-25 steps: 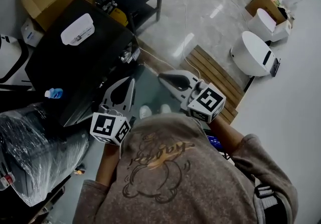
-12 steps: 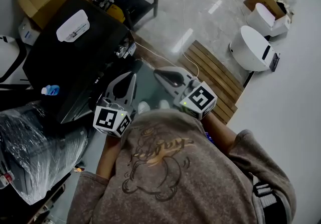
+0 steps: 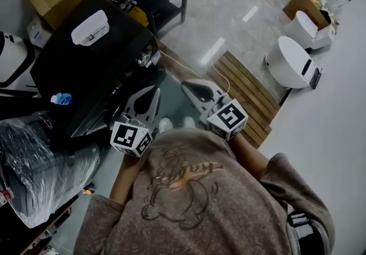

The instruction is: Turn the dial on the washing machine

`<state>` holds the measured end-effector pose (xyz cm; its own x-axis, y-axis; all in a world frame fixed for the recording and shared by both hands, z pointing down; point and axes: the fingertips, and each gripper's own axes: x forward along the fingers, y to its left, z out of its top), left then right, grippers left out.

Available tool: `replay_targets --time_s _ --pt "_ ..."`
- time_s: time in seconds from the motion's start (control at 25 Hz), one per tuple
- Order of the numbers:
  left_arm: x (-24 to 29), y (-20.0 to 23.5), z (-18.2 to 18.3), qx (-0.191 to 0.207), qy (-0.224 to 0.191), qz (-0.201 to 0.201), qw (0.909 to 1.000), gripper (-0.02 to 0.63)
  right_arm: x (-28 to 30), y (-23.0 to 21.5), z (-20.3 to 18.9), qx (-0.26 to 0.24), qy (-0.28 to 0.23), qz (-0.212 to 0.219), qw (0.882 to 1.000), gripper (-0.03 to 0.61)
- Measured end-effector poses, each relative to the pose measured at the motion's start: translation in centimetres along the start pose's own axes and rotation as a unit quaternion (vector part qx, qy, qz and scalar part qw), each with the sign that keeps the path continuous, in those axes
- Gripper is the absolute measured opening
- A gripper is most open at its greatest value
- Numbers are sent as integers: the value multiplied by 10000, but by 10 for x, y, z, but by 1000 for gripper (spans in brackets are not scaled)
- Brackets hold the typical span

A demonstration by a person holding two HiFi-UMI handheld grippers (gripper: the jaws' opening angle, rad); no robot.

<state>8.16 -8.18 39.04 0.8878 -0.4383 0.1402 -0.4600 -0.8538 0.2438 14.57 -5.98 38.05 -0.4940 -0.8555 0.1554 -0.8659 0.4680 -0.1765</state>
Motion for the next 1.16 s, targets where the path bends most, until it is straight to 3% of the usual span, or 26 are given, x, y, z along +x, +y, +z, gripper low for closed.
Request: replay_targets --time_s 0.48,1.16 --pt "-11 7 4 -157 -107 231 9996 0 0 0 1 3 -54 -23 10000 0" --pt "-21 -3 -5 -214 -1 225 9995 0 3 22 -2 -177 177 584 9980 0"
